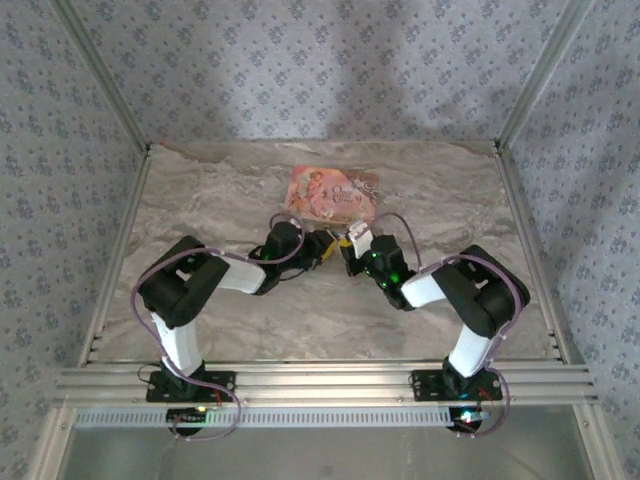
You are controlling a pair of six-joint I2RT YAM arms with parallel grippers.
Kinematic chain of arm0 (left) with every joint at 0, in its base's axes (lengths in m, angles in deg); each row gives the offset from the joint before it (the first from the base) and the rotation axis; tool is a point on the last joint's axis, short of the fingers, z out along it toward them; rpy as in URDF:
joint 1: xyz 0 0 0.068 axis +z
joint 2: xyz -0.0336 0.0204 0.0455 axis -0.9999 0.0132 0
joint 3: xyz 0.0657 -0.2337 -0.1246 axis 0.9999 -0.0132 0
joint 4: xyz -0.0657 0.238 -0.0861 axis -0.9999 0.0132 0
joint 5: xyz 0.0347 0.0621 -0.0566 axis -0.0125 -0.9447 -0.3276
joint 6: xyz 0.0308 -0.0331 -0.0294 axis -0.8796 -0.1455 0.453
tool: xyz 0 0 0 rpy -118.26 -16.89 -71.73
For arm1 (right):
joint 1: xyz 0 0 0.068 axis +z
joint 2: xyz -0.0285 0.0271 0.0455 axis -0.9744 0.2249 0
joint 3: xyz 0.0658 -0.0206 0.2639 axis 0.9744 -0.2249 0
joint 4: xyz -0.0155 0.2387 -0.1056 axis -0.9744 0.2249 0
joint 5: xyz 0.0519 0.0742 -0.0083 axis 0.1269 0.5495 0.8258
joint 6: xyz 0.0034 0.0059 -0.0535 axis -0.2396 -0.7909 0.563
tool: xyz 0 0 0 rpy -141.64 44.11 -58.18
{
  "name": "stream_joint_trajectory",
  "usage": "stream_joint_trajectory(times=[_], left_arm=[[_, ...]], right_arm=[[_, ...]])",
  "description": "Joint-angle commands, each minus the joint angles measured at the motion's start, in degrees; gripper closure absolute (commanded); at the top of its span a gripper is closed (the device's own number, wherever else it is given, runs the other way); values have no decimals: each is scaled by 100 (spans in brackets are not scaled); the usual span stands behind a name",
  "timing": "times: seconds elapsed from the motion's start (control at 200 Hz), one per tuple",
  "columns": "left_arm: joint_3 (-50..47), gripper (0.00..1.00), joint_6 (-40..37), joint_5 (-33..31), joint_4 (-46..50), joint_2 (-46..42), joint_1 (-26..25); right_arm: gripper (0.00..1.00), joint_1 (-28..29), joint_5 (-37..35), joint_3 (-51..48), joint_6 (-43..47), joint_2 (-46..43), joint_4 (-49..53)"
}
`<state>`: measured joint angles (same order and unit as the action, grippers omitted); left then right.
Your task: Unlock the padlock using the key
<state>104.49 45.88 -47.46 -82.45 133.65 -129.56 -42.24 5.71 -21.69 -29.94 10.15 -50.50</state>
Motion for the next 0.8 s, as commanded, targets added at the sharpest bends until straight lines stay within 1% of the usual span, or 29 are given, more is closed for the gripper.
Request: stream_joint_trajectory(times=[0.0,0.18,0.38,0.515,0.645,0.715,0.794], left_arm=[[-80,67,-116,69,101,-247,-22],[-172,53,-272,37,271,-446,56],[-292,45,-815,-100,1015,-1057,328],[-260,38,-1497,-265,2062,-1705,671],[-63,31,-2167,-257,3019,-2221,1177],[209,24,-2644,-170,3502,-2306,1465],[689,21,-3232,128,3987,-2140,1757]], right_arm=[[100,-30,-41,-128,-613,113,-322],[100,-88,284,-232,-1529,96,-350],[100,-168,658,-435,-2731,115,-550],[100,-196,874,-548,-3533,188,-733],[100,-197,851,-701,-4207,283,-1149],[100,-203,854,-727,-4497,369,-1283],[100,-213,912,-694,-4818,488,-1364]])
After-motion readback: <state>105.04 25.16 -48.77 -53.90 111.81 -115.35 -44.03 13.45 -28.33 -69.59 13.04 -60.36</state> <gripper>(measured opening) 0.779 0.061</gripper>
